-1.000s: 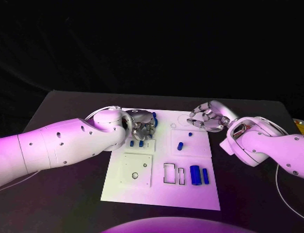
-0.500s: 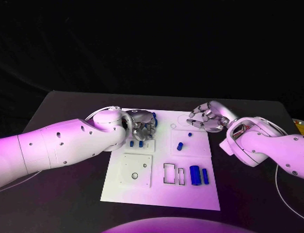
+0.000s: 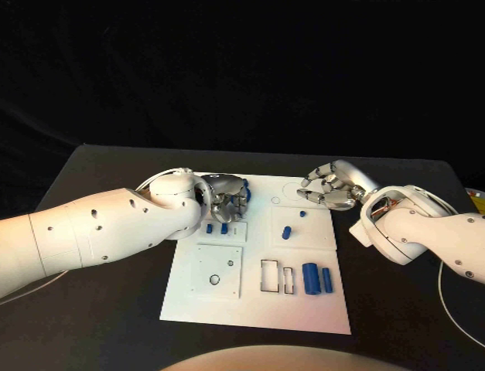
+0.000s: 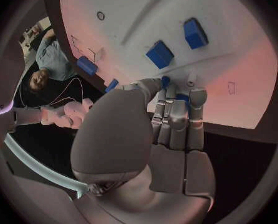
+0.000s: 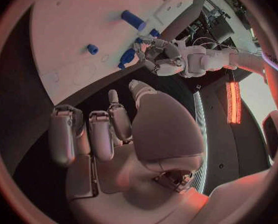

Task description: Assemble the parts on the task board

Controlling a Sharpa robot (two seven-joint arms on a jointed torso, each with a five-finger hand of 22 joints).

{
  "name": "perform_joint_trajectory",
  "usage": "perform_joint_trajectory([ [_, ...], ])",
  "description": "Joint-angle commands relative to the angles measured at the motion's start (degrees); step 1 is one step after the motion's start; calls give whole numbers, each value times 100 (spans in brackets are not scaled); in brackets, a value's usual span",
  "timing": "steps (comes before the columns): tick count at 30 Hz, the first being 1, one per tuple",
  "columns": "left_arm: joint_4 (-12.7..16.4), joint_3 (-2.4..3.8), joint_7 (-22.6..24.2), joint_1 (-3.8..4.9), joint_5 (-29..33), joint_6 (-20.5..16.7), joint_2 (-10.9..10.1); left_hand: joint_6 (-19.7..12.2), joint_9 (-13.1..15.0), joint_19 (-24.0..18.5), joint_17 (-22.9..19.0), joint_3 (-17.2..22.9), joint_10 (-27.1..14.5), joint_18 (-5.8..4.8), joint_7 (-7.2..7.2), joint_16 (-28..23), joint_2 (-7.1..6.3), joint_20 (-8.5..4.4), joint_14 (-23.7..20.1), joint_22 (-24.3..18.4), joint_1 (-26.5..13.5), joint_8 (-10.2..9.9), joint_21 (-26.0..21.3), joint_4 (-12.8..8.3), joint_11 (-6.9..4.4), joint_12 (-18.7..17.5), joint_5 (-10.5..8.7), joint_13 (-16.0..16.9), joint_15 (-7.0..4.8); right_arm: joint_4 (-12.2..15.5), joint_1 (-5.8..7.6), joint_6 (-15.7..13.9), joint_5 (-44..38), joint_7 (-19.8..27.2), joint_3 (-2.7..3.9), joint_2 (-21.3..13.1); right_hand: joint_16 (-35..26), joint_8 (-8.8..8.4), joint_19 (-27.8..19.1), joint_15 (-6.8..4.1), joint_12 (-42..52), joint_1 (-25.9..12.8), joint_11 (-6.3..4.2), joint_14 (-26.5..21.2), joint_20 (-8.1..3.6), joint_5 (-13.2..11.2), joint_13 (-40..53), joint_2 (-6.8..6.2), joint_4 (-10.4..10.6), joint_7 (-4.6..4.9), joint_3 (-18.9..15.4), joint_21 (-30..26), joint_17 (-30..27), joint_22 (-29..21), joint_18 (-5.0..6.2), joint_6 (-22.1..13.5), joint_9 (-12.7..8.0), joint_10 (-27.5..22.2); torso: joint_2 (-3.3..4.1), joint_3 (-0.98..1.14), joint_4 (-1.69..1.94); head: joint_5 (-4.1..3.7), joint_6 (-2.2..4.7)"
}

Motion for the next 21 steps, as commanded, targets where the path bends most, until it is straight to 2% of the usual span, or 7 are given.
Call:
perform_joint_trajectory([
  [1, -20, -22, -135, -28, 38, 266, 13, 35, -3, 5, -10, 8, 23, -102, -2, 1, 11, 8, -6, -5, 50, 30, 10, -27, 8, -3, -22, -6, -8, 4, -4, 74, -46, 31, 0, 2, -32, 33, 69, -20, -21, -33, -16, 336, -29, 25, 123, 28, -8, -13, -26, -27, 359, 1066, 112, -30, 9, -28, -1, 1, 2, -3, -4],
  [21, -63, -40, -108, -46, -123, 350, 62, -64, -53, -34, -145, 52, -31, -99, 18, -30, -34, 13, -71, 1, 105, -75, 26, -142, 29, -41, -36, -11, 7, 15, -5, 72, -48, 38, 0, -6, -31, 39, 72, -21, -15, -35, -17, 338, -30, 26, 130, 33, -7, -15, -27, -24, 364, 1068, 111, -25, 11, -20, -1, -1, 5, -13, -23],
])
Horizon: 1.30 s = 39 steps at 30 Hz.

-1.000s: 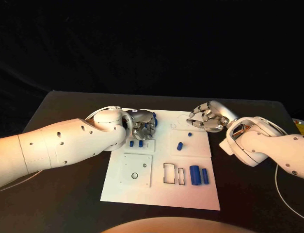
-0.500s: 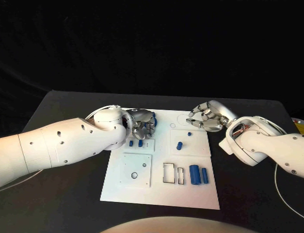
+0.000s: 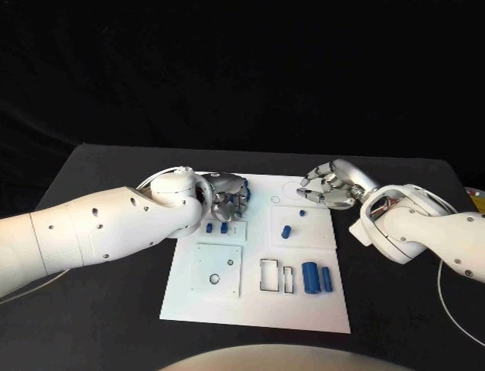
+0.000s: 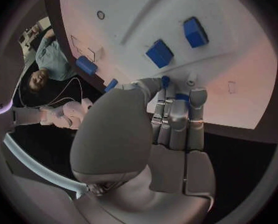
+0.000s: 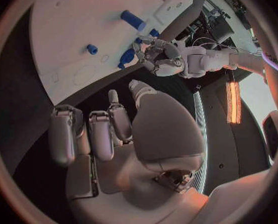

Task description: Assemble the parts on the task board

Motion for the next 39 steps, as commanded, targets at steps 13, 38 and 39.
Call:
perform_joint_trajectory([
  [13, -27, -99, 19, -60, -341, 73, 17, 209, 13, 125, 25, 51, 152, -137, -27, 18, 84, -16, 49, 227, 108, 21, 207, -178, -18, 96, -30, 69, -32, 12, -5, 64, -52, 48, 0, -4, -31, 45, 74, -22, -7, -37, -19, 339, -31, 27, 140, 38, -6, -17, -27, -22, 367, 1071, 110, -20, 9, -10, -2, 1, -2, 5, -13],
  [38, 81, -86, 357, -81, -110, -587, -99, 488, 50, 382, 170, 161, 413, -197, -78, 78, 184, -98, 231, 528, 74, 23, 435, -282, -101, 103, -15, 121, -115, 5, -7, 47, -54, 73, 0, -1, -30, 47, 73, -23, -10, -38, -19, 339, -31, 28, 135, 40, -6, -18, -27, -24, 369, 1070, 111, -17, 9, -12, -6, -1, -2, 16, 48],
  [39, 109, -76, 363, -81, -81, -599, -124, 481, 47, 380, 179, 168, 413, -197, -74, 80, 180, -99, 238, 527, 68, 11, 436, -282, -98, 90, -14, 118, -113, 3, -7, 46, -54, 74, 0, -1, -30, 47, 73, -23, -10, -38, -19, 339, -31, 28, 135, 40, -6, -18, -27, -24, 369, 1070, 111, -17, 9, -12, -7, -1, -2, 17, 51],
])
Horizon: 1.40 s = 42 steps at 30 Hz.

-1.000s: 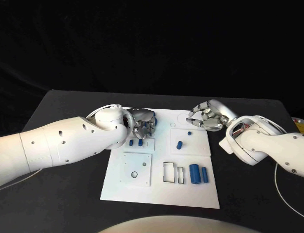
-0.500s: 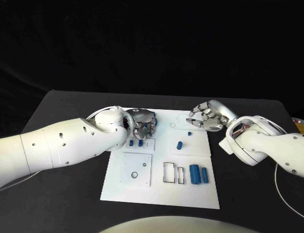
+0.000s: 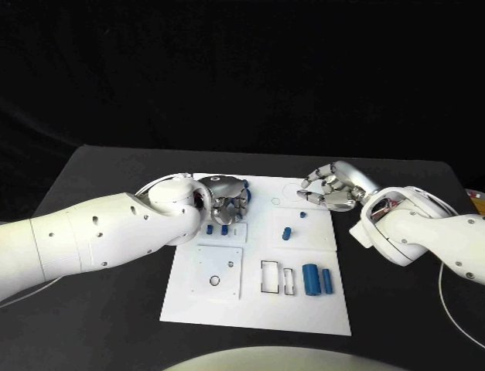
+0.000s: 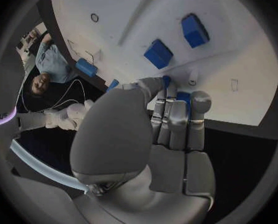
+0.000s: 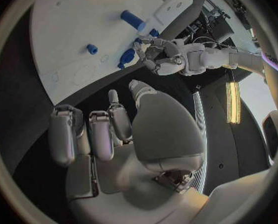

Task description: Assemble the parts on the task board

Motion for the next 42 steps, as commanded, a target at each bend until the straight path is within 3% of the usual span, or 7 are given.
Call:
perform_joint_trajectory([
  [1, 81, 19, 96, -11, 163, -129, -54, 18, -2, 22, 10, 8, 22, -106, 18, 26, 31, -7, 42, 1, -18, -3, 14, -27, 6, -9, 12, 8, 1, 1, -6, 46, -52, 57, 0, 3, -30, 23, 73, -23, -10, -38, -19, 339, -31, 28, 135, 40, -6, -17, -27, -24, 365, 1067, 110, -17, 6, -12, -4, -1, 2, 5, 17],
  [5, 226, 79, 90, -10, 259, -79, -178, 12, -5, 24, -43, 15, 29, -108, 25, 11, 20, -7, 30, 4, -43, -25, 17, -22, 12, -33, 9, 4, 5, -6, -8, 42, -52, 60, 1, 4, -33, 30, 72, -25, -11, -39, -22, 339, -32, 29, 134, 42, -7, -20, -27, -29, 361, 1066, 111, -10, 8, -11, -6, 2, 7, 7, 31],
  [14, 552, 278, 64, -6, 385, -104, -486, 17, -5, 39, -72, 20, 43, -113, 27, 2, 19, -6, 24, 22, -60, -34, 27, -15, 12, -42, 8, 4, 7, -43, -11, 34, -52, 63, 1, 2, -33, 30, 72, -25, -11, -39, -22, 339, -32, 29, 134, 42, -7, -20, -27, -29, 361, 1066, 111, -10, 8, -11, -13, -4, 15, 27, 53],
  [18, 684, 333, 45, -3, 454, -96, -635, 22, -4, 43, -78, 21, 49, -114, 27, 0, 18, -6, 24, 27, -67, -36, 30, -13, 12, -46, 8, 4, 7, -49, -12, 34, -52, 63, 1, 1, -33, 30, 72, -25, -11, -39, -22, 339, -32, 29, 134, 42, -7, -20, -27, -29, 361, 1066, 111, -10, 8, -11, -10, -3, 15, 40, 67],
  [28, 743, 368, -13, -5, 584, 33, -909, 31, -3, 47, -110, 21, 61, -115, 25, -9, 7, -5, 19, 30, -86, -42, 31, -7, 10, -58, 5, 4, 7, -51, -17, 33, -52, 62, 1, -12, -33, 30, 72, -25, -11, -39, -22, 339, -32, 29, 134, 42, -7, -20, -27, -29, 361, 1066, 111, -10, 8, -11, -2, -3, 9, 51, 60],
  [42, 564, 368, -76, -9, 637, 173, -977, 45, 0, 52, -141, 24, 76, -117, 23, -19, 6, -5, 13, 36, -99, -46, 34, -2, 7, -67, 4, 4, 5, -47, -23, 28, -52, 62, 1, -14, -33, 30, 72, -25, -11, -39, -22, 339, -32, 29, 134, 42, -7, -20, -27, -29, 361, 1066, 111, -10, 8, -11, 3, -1, -3, 85, 66],
])
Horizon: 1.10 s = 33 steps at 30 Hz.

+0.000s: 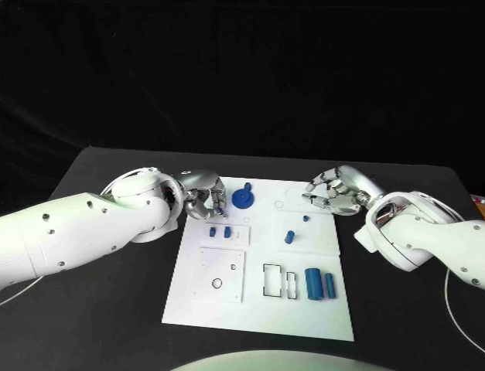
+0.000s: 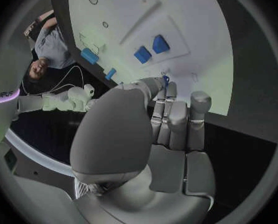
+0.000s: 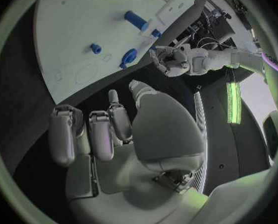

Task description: Assemble the parts on the task board

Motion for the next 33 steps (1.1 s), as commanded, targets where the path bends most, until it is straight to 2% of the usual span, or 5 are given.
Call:
perform_joint_trajectory([
  [1, -29, 3, -31, 1, 51, 132, 7, 26, 4, 53, -5, 18, 35, -117, 2, -18, 6, -5, 5, 4, -54, -22, 34, 4, 7, -25, 4, 3, 14, 5, -5, 30, -51, 45, 0, 0, -33, 31, 72, -25, -11, -16, -22, 339, -32, 29, 134, 20, -7, -20, -28, -29, 363, 1068, 111, -10, 5, -11, 4, 5, -9, 11, 3],
  [14, -113, -18, -9, -3, 46, 155, 129, 30, 5, 59, -15, 20, 40, -119, 1, -22, 5, -5, 3, 11, -56, -24, 38, 3, 6, -27, 4, 3, 13, 10, -7, 32, -51, 42, 0, 3, -33, 31, 72, -25, -11, -16, -22, 339, -32, 29, 134, 20, -7, -20, -28, -29, 363, 1068, 111, -10, 5, -11, 12, 7, -17, 15, 0],
  [33, -202, -53, -35, -12, -26, 227, 257, 37, 6, 56, -26, 25, 49, -118, -1, -26, 7, -5, 2, 7, -59, -27, 35, 4, 4, -33, 4, 4, 12, 22, -7, 35, -51, 39, 0, -2, -33, 31, 72, -25, -11, -16, -22, 339, -32, 29, 134, 20, -7, -20, -28, -29, 363, 1068, 111, -10, 5, -11, 7, 3, -4, -7, -24],
])
